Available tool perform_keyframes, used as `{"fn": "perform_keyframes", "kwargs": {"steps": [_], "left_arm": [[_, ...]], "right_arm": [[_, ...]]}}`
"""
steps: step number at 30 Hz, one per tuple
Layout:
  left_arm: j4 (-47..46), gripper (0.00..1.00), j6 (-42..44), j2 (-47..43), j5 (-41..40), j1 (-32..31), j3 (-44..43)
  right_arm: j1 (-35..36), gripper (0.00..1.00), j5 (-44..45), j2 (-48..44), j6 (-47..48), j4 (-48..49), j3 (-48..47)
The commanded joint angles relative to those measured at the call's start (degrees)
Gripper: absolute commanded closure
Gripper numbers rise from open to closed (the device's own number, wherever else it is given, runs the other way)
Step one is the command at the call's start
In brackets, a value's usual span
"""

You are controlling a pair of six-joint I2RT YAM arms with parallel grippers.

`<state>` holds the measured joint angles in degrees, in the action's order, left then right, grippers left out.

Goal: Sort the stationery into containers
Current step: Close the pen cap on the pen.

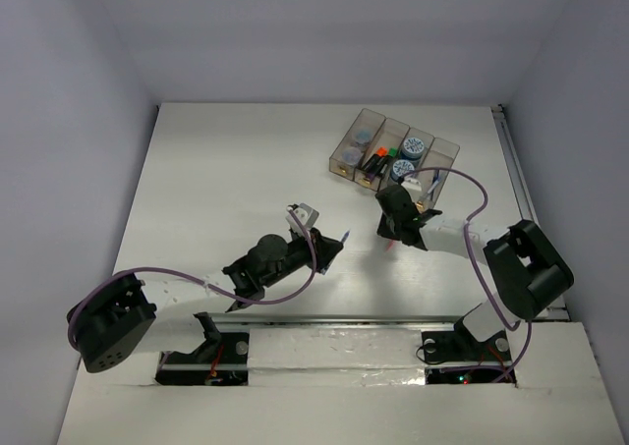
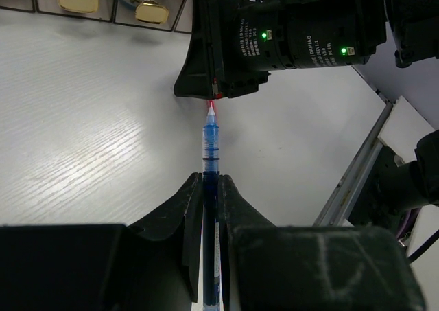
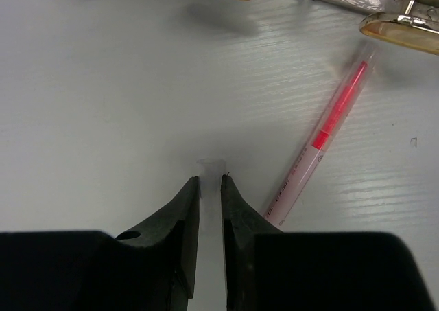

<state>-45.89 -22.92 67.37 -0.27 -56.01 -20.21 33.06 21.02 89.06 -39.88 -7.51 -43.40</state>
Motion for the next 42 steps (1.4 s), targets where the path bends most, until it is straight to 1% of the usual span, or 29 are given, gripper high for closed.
{"fn": "perform_keyframes", "kwargs": {"steps": [1, 2, 4, 5, 7, 12, 15, 18, 27, 34, 42], "left_arm": [[-5.4, 1.0, -0.7, -0.5, 2.6, 0.3, 0.7], [-5.9, 1.0, -1.2, -0.7, 3.1, 0.3, 1.0], [-6.9, 1.0, -1.4, -0.6, 3.5, 0.3, 1.1], [-7.3, 1.0, -1.5, -0.7, 3.7, 0.3, 1.2], [-8.2, 1.0, -1.7, -0.8, 4.1, 0.3, 1.5], [-8.8, 1.0, -2.2, -2.4, 3.1, 0.3, 1.9], [-6.8, 1.0, -2.2, -4.7, 0.8, 0.3, 0.5], [-5.3, 1.0, -2.7, -4.2, -2.7, 0.3, -1.1], [-7.0, 1.0, -2.9, 1.1, -5.7, 0.3, -3.9], [-6.3, 1.0, -1.3, 1.0, -7.9, 0.8, -4.2], [-6.0, 1.0, -1.1, 0.1, -8.9, 0.8, -4.0]], "right_arm": [[-0.2, 0.92, 1.2, -2.2, 0.0, 3.2, -1.3], [-0.2, 0.95, 0.6, -3.7, 0.1, 5.2, -0.6], [-0.2, 0.95, -0.4, -5.6, 0.2, 7.3, 0.1], [-0.2, 0.96, -1.3, -6.7, -0.3, 10.5, 0.3], [-0.2, 0.97, -2.4, -9.6, -1.3, 12.2, 0.7], [-0.2, 0.98, -6.4, -17.2, -7.1, 23.4, 4.9], [1.0, 0.99, -5.0, -20.8, -10.6, 26.0, 6.3], [2.8, 1.0, -2.7, -23.0, -13.4, 27.6, 7.0], [8.4, 1.0, 2.3, -23.1, -16.3, 30.8, 7.4], [13.3, 1.0, 4.3, -21.0, -18.0, 33.0, 7.5], [14.4, 1.0, 4.8, -20.1, -18.0, 32.0, 7.1]]}}
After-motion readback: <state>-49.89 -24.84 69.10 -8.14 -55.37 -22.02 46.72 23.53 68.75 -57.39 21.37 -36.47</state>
